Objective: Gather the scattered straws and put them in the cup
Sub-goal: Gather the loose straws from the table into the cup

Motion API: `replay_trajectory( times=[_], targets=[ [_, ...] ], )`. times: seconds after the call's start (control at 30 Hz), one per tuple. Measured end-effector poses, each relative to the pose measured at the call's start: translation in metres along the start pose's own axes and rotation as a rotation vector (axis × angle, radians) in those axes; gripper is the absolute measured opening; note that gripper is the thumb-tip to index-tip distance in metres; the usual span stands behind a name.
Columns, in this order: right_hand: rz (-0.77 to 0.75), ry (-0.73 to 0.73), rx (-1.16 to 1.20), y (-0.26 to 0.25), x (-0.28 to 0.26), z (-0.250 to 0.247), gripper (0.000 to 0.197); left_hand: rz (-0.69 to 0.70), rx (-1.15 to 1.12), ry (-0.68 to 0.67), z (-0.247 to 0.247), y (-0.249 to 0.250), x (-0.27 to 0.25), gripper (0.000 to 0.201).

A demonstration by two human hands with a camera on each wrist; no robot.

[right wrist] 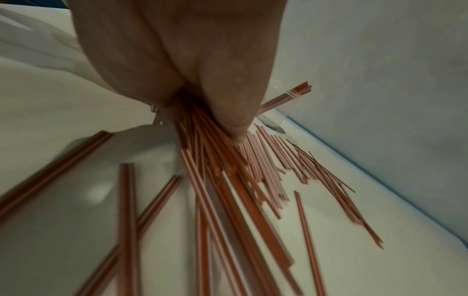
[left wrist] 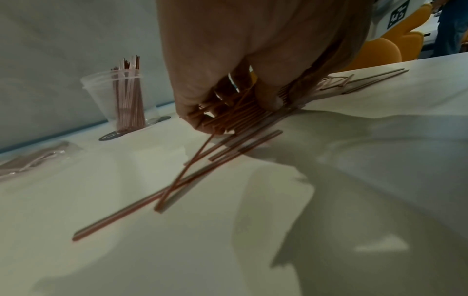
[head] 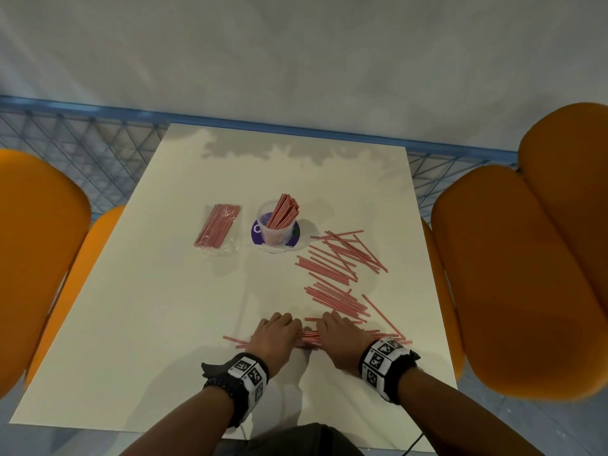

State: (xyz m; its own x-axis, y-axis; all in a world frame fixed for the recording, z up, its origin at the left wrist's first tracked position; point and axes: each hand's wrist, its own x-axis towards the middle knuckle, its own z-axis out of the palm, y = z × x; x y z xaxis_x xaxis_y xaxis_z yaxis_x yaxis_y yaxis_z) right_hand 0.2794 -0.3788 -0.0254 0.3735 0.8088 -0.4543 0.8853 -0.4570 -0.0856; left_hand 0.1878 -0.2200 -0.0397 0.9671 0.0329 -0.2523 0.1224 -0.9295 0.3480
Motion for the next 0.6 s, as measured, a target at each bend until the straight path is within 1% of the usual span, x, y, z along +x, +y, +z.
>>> replay_trajectory(
  times=[0.2,0.27,0.37,0.43,0.5,0.6],
  targets=[
    [-0.032,-0.027,0.102,0.011,0.008,-0.026,0.032,0.021,-0.061,0.024,-0.015,-0.007,0.006,0.037],
    [-0.037,-0.029,0.143,0.015,0.011,-0.036,0.03,0.023,-0.112,0.063,-0.023,-0.011,0.008,0.03],
    [-0.049,-0.016,0.123,0.018,0.014,-0.045,0.026,0.064,-0.174,0.103,-0.034,-0.017,0.013,0.026],
    [-0.058,-0.003,0.082,0.019,0.017,-0.049,0.022,0.087,-0.177,0.066,-0.044,-0.019,0.015,0.025],
    [-0.041,0.021,0.048,0.02,0.019,-0.054,0.023,0.095,-0.166,0.002,-0.051,-0.022,0.017,0.025],
    [0.039,0.006,0.085,0.026,0.02,-0.059,0.037,0.067,-0.168,-0.038,-0.057,-0.033,0.02,0.024]
  ],
)
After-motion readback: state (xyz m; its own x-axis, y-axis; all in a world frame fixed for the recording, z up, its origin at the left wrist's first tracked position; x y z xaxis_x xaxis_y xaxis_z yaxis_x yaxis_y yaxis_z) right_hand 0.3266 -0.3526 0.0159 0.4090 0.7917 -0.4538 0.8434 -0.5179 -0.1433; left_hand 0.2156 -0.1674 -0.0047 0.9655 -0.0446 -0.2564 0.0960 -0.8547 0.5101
